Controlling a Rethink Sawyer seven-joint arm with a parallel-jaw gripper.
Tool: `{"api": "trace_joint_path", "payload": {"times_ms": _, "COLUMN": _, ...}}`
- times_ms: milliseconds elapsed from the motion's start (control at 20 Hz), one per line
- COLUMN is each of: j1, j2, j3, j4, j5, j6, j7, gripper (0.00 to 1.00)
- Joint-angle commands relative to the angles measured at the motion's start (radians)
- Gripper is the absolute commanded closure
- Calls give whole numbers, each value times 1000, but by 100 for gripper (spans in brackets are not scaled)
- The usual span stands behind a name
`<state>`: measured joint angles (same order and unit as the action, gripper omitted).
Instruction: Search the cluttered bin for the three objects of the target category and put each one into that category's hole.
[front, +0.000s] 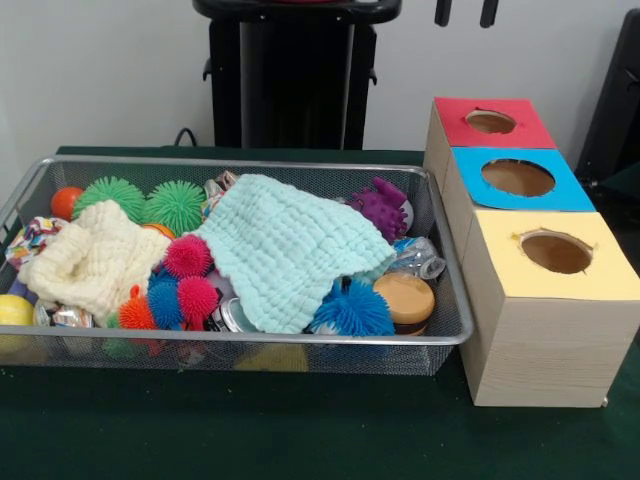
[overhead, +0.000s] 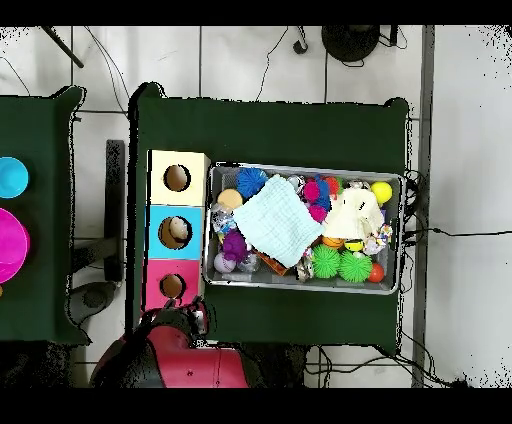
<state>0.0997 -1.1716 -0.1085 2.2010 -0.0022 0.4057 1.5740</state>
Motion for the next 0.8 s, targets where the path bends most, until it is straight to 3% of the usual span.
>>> {"api": "trace_joint_path", "payload": {"times_ms": 50, "j1": -21, "j2": 65, "j3": -30, "j4": -52, "j5": 29, "j6": -13, "j7": 243, "gripper": 0}}
{"api": "trace_joint_path", "payload": {"times_ms": 350, "j1": -9, "j2": 102, "j3": -69, "j4": -64, "j5": 38, "j6": -26, "j7": 270, "gripper": 0}}
{"api": "trace_joint_path", "payload": {"times_ms": 650, "j1": -94, "j2": 156, "j3": -5, "j4": -33, "j5": 58, "j6": -140, "j7": 218, "gripper": 0}}
{"api": "trace_joint_path", "payload": {"times_ms": 800, "j1": -84, "j2": 165, "j3": -9, "j4": -43, "j5": 51, "j6": -153, "j7": 220, "gripper": 0}}
